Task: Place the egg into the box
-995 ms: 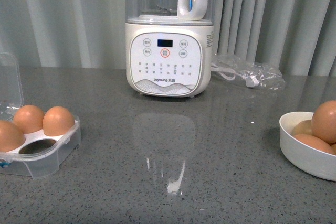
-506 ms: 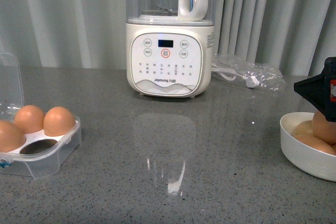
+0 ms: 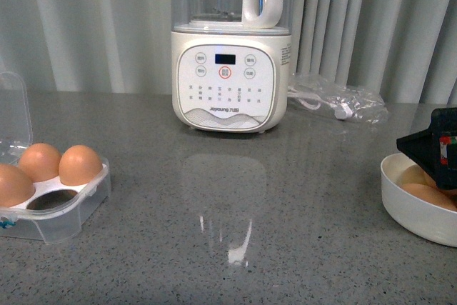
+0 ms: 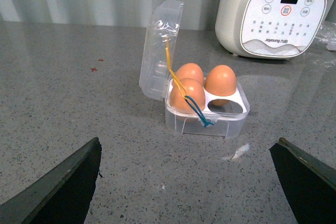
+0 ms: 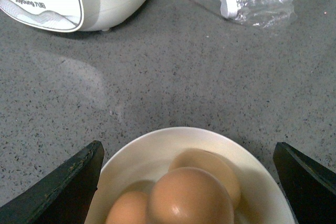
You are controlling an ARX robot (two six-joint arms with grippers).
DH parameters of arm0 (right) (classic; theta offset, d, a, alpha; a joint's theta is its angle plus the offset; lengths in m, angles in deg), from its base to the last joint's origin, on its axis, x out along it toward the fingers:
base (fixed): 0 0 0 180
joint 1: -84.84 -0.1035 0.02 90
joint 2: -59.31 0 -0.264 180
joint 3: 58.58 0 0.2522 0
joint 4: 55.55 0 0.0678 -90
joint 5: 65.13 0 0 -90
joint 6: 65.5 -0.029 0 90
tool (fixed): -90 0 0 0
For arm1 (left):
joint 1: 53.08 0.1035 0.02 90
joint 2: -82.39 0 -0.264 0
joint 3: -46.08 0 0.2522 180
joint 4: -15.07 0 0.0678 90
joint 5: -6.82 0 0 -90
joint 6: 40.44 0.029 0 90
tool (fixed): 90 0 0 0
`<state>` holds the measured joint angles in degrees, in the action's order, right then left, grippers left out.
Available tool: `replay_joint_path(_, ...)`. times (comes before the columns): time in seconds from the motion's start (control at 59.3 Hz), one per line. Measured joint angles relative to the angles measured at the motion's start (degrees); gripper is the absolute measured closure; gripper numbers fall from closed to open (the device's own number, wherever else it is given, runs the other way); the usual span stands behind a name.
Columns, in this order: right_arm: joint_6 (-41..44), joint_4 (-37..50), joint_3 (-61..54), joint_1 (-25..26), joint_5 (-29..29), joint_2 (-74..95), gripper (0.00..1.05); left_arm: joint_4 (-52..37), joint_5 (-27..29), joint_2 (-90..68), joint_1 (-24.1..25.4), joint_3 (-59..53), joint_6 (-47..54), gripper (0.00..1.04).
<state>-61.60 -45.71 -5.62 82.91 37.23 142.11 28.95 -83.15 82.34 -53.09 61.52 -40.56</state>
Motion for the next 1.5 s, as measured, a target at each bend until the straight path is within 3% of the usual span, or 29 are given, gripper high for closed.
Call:
replay_joint_path(0.32, 0.5, 0.0, -1.1, -0.2, 0.1, 0.4, 0.09, 0.0, 0.0, 0.0, 0.0, 0.0, 0.0, 0.07)
replay_joint_path(0.489, 0.9, 0.0, -1.8, -0.3, 0.1, 0.4, 0.34, 0.0, 0.0, 0.0, 0.0, 0.0, 0.0, 0.07)
replay_joint_path(0.624, 1.7, -0.4, -1.9, -0.3, -0.1, 0.3, 0.60, 0.0, 0.0, 0.0, 0.0, 0.0, 0.0, 0.07)
replay_joint_path(1.181, 5.2, -5.5, -0.5, -2.5, 0.7, -13.0, 0.62, 0.0, 0.0, 0.0, 0.0, 0.0, 0.0, 0.07)
replay_joint_path(1.383, 4.8, -2.3, 5.9, -4.2, 2.4, -8.1, 0.62, 0.0, 0.0, 0.0, 0.0, 0.0, 0.0, 0.07)
replay_joint_path(1.501, 4.2, -1.1, 11.3, -8.6, 3.4, -0.6, 0.62, 0.0, 0.0, 0.0, 0.0, 0.0, 0.0, 0.07)
